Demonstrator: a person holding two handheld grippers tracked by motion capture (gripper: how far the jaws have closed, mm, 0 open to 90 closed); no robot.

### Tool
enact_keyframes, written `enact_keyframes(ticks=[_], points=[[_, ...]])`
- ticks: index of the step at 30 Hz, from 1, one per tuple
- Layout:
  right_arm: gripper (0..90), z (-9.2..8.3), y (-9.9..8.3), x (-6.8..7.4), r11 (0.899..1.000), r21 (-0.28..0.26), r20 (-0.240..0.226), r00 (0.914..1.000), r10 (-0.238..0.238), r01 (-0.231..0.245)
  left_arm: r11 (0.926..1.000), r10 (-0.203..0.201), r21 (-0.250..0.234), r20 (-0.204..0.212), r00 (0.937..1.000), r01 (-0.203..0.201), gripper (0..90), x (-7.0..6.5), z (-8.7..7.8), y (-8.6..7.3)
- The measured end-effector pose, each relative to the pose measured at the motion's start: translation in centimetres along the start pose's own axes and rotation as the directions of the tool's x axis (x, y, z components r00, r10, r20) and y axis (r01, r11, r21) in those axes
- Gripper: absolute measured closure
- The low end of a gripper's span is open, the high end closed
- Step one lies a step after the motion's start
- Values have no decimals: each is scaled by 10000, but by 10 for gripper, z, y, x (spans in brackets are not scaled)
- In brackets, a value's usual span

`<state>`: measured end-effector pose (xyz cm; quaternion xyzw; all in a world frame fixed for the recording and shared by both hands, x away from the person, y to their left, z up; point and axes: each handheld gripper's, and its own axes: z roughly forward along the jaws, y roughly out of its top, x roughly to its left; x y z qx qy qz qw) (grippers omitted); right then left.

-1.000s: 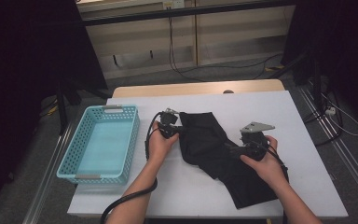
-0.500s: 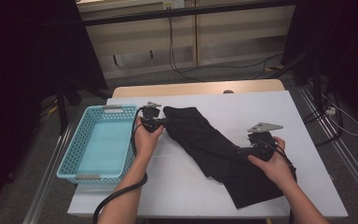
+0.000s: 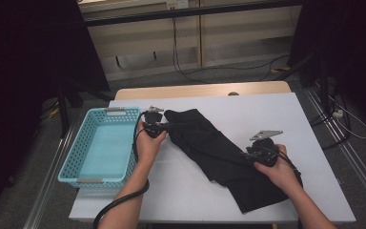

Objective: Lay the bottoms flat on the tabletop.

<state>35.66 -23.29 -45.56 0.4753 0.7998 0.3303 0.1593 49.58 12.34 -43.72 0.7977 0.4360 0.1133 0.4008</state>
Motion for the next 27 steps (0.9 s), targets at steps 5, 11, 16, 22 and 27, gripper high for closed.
enact_keyframes(ticks=[5, 11, 16, 22, 27], points=[[896, -2, -1, 3, 9998, 217, -664, 9978, 58, -44, 10000, 41, 21, 140, 9999, -41, 828, -1, -3, -1], [900, -5, 2, -11, 9991, -57, -309, 9986, 428, -430, 9999, -102, -91, 188, 9998, 104, 822, 0, -1, -4], [900, -10, 10, -34, 9947, -700, 516, 9955, 790, -753, 9998, -153, -131, 297, 9994, 157, 814, -1, 4, -5], [883, 0, 17, -51, 9883, -1119, 1279, 9848, 1179, -1038, 9999, -111, -85, 318, 9994, 114, 771, -6, 11, -5], [623, -8, 12, -52, 9837, -1127, 1333, 9790, 1544, -1398, 9997, -173, -185, 448, 9988, 182, 698, -8, 11, -5]])
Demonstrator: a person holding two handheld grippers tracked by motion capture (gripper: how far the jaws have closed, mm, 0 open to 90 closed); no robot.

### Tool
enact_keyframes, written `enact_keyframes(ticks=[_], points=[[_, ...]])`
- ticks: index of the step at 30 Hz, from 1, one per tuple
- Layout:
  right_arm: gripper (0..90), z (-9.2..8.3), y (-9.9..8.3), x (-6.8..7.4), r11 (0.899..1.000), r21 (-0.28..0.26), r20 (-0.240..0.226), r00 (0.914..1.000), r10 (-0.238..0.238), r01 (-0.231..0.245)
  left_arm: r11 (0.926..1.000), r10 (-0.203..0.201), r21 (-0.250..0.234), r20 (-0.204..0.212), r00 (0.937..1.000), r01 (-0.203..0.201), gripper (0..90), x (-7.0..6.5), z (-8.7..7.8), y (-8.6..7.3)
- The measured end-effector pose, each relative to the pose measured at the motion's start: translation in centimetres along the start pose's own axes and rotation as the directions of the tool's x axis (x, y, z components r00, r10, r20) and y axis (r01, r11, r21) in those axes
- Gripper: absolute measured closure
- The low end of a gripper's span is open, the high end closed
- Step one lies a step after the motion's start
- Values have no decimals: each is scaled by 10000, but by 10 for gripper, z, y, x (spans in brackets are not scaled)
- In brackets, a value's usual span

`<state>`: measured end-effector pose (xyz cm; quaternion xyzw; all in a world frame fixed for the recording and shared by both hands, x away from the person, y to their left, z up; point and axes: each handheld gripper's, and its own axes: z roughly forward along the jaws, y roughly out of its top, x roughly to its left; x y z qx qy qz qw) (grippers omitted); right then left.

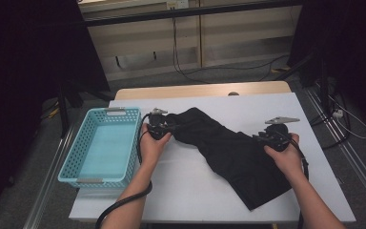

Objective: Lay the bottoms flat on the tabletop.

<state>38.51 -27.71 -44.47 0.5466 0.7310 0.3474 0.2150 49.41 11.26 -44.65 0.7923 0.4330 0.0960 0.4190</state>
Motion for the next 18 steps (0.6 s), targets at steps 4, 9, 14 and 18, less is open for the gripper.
enact_keyframes(ticks=[4, 9, 14, 18], points=[[564, -19, -6, -2, 9999, -122, -51, 10000, 44, -45, 9998, 175, 20, -32, 9998, -175, 561, -4, -4, 2], [576, -34, -25, -5, 9992, 399, -228, 9997, -2, 11, 9982, 561, 240, -143, 9983, -557, 381, -8, -8, 3], [587, -41, -43, -5, 9979, 649, -238, 9997, 99, -83, 9964, 805, 269, -178, 9966, -800, 315, -15, -9, 5], [772, -45, -52, 0, 9956, 938, -477, 9989, -11, 56, 9950, 981, 217, -88, 9951, -979, 295, -21, -10, 6]])
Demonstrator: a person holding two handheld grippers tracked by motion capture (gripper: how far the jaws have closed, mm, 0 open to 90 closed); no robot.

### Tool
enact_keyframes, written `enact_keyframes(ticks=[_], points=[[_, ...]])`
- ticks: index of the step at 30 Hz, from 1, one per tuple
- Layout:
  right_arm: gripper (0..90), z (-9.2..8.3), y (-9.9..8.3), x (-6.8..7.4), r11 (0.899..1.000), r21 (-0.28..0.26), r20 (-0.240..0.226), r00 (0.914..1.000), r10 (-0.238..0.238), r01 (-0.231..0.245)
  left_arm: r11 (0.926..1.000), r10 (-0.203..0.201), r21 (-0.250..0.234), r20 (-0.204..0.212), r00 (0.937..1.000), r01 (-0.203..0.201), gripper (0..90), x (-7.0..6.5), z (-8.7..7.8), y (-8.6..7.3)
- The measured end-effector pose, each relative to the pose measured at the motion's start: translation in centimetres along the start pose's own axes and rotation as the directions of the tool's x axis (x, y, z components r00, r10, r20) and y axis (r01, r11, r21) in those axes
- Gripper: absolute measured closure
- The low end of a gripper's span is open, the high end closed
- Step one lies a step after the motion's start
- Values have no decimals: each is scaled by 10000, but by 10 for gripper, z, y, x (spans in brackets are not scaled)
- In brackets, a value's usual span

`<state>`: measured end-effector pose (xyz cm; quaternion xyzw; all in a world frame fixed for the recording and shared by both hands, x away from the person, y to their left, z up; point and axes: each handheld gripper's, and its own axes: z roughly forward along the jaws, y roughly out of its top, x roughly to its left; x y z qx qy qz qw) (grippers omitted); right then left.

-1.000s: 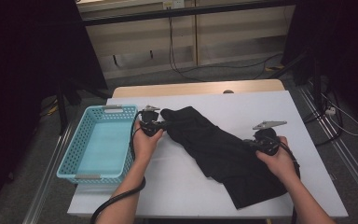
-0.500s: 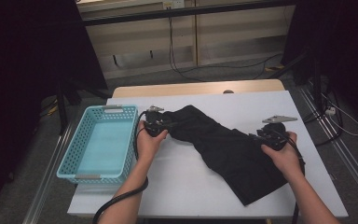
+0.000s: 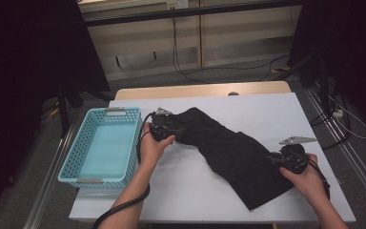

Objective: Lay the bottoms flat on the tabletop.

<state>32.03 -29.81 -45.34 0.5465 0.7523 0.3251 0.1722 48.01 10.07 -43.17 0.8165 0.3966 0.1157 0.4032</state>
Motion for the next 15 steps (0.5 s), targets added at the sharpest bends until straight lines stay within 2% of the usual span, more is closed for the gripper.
enact_keyframes(ticks=[1, 2, 5, 9, 11, 13, 15], points=[[847, -2, 0, 0, 9999, 109, -153, 9999, 18, -16, 10000, 10, -13, -15, 10000, -10, 285, -1, 0, 0], [861, -2, -1, 1, 9998, 172, -356, 9993, 63, -57, 10000, -18, -11, -57, 10000, 18, 276, -1, 0, 0], [876, -3, -3, 0, 9999, 42, -386, 9992, 97, -96, 9999, -118, 1, -248, 9996, 118, 238, 1, -1, 0], [883, -10, -6, -5, 9997, 241, -397, 9992, 50, -40, 9996, -289, 51, -430, 9987, 292, 207, 6, -2, 0], [884, -14, -8, -11, 9996, 281, -238, 9997, -33, 39, 9995, -291, 77, -479, 9984, 295, 205, 7, -2, 0], [885, -20, -11, -20, 9997, 237, -172, 9998, 99, -95, 9995, -285, 112, -518, 9983, 291, 203, 8, -2, 0], [884, -25, -12, -27, 9996, 161, 140, 9997, 212, -214, 9994, -327, 78, -535, 9980, 332, 201, 9, -2, -1]])
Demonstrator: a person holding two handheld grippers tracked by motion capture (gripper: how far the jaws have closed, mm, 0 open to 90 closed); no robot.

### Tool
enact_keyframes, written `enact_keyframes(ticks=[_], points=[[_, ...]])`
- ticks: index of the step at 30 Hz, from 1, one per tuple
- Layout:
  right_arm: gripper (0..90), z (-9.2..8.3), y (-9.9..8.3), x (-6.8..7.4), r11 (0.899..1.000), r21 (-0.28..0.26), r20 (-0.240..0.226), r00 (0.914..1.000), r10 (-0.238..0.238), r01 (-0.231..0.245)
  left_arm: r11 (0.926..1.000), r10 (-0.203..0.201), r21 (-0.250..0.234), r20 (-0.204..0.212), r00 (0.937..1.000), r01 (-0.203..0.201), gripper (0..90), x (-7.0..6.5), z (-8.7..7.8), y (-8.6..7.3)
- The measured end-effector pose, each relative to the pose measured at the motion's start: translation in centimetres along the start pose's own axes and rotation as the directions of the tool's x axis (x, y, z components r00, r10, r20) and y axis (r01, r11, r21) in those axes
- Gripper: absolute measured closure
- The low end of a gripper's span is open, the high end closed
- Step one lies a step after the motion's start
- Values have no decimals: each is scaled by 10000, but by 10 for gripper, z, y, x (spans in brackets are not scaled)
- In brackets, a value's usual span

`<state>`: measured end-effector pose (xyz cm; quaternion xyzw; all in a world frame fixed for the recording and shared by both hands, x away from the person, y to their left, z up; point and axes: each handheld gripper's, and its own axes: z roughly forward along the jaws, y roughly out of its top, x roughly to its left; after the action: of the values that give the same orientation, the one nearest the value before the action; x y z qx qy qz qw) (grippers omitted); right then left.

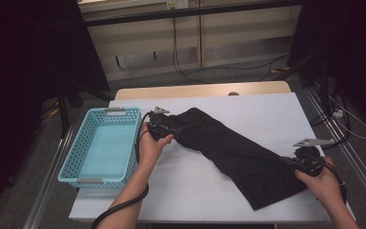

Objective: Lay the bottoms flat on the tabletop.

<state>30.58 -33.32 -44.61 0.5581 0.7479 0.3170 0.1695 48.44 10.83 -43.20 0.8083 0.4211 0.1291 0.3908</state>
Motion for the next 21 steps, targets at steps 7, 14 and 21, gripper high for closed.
enact_keyframes(ticks=[7, 14, 21], points=[[696, 3, 5, -1, 9983, -584, 134, 9999, -42, 50, 9997, 18, 254, -40, 10000, -17, 195, 2, 3, -3], [440, 14, 19, 27, 9931, -986, -338, 9972, -666, 630, 9987, -44, 510, -13, 10000, 44, 182, 2, 6, -5], [365, 20, 24, 53, 9868, -1217, -838, 9896, -1173, 1066, 9996, -89, 269, -474, 9988, 101, 219, 3, 9, -8]])
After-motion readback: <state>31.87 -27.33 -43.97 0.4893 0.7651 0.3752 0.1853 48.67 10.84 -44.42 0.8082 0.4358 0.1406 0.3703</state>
